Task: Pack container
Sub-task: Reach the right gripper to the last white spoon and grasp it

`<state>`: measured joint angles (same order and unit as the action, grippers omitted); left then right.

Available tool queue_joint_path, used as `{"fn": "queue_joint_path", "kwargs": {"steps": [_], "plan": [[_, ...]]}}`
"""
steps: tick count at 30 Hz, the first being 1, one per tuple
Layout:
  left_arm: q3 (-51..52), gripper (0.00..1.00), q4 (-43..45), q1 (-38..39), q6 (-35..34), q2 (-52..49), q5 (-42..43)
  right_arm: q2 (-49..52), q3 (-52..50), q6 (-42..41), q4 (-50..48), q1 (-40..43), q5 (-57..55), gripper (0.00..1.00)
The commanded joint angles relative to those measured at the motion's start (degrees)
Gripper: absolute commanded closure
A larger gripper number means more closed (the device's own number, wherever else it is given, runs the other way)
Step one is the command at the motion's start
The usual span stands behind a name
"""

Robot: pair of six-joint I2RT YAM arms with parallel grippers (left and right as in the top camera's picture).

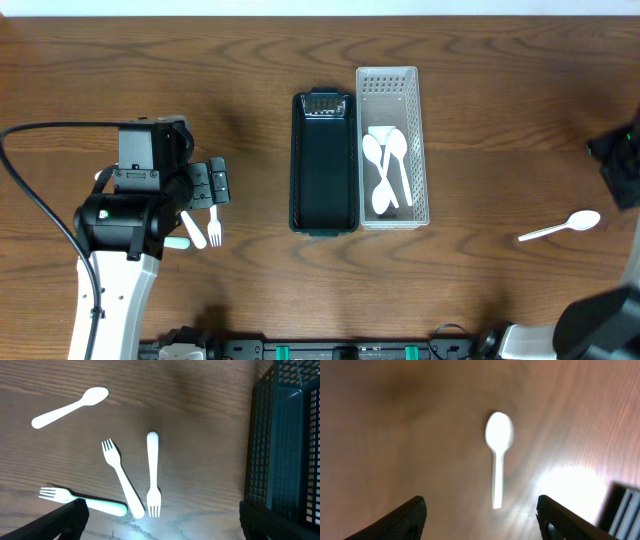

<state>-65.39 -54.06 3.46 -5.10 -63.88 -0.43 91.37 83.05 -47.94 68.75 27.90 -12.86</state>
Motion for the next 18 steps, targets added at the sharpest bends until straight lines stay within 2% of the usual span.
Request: {"fn": "queue_joint_path", "kwargs": {"steps": [1, 6, 13, 18], "plan": [[-0.85, 0.02, -0.33, -0.28, 0.13, -0.22, -0.48, 1.7, -5.86, -0.42, -3.02, 4.57, 4.26, 0.27], [-0.85, 0.02, -0.31, -0.28, 0.13, -0.22, -0.48, 5.9, -13.4, 0.44, -8.87, 8.17, 6.93, 0.28], [-0.85, 0.02, -0.31, -0.28, 0.13, -0.22, -0.48, 11.04, -20.46, 0.5, -16.55, 7.91, 7.15, 0.29], [-0.85, 0.02, -0.31, -0.28, 0.13, -0.22, -0.48, 13.9, -23.1, 3.85, -22.62, 7.91, 8.98, 0.31]]}}
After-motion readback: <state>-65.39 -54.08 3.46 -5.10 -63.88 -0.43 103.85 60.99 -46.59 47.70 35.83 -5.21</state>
